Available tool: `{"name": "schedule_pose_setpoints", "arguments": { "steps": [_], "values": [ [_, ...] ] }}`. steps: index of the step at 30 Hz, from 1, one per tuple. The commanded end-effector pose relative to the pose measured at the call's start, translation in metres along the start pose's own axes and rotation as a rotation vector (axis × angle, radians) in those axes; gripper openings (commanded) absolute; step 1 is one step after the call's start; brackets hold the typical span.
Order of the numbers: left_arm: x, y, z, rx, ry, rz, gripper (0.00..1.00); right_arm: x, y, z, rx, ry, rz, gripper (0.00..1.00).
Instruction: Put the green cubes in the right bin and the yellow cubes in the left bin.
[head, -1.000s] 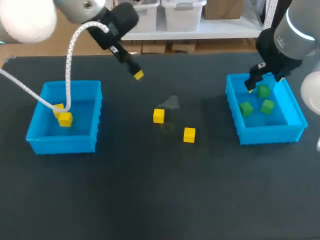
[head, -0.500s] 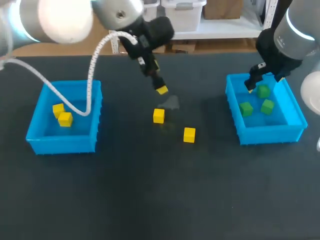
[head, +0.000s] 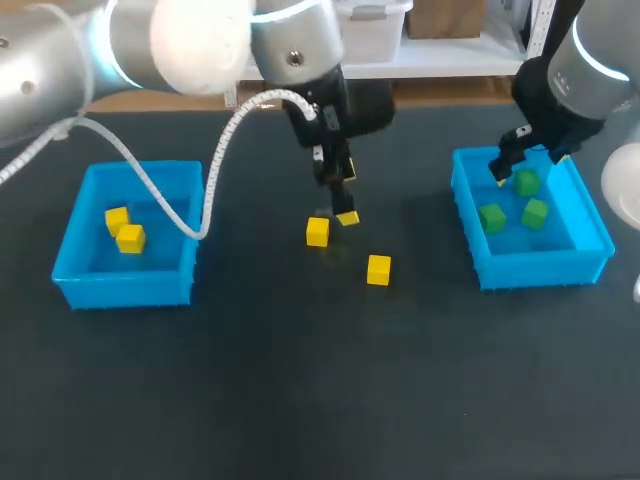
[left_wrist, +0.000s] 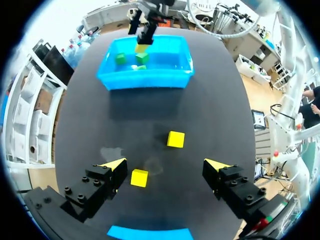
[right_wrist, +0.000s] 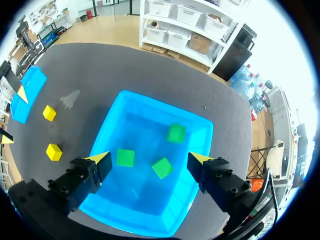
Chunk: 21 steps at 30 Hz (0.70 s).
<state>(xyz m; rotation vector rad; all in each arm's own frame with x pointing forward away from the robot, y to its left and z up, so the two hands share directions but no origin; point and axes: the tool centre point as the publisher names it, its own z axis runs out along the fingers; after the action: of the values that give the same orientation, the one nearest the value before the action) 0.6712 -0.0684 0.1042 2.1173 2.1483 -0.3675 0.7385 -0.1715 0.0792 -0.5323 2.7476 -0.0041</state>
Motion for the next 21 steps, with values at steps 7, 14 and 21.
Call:
{"name": "schedule_pose_setpoints", "arguments": {
  "steps": [7,14,21],
  "values": [
    [-0.005,-0.006,0.02,0.043,0.068,0.04,1.0,0.001,0.0,0.0,0.001,-0.002,0.001,1.0],
    [-0.004,-0.014,0.04,0.044,0.121,0.064,1.0,0.001,0.0,0.0,0.001,-0.002,0.001,1.0],
    [-0.007,-0.013,0.061,0.041,0.155,0.04,1.0,0.001,0.0,0.0,0.001,-0.002,0.001,1.0]
  ]
}}
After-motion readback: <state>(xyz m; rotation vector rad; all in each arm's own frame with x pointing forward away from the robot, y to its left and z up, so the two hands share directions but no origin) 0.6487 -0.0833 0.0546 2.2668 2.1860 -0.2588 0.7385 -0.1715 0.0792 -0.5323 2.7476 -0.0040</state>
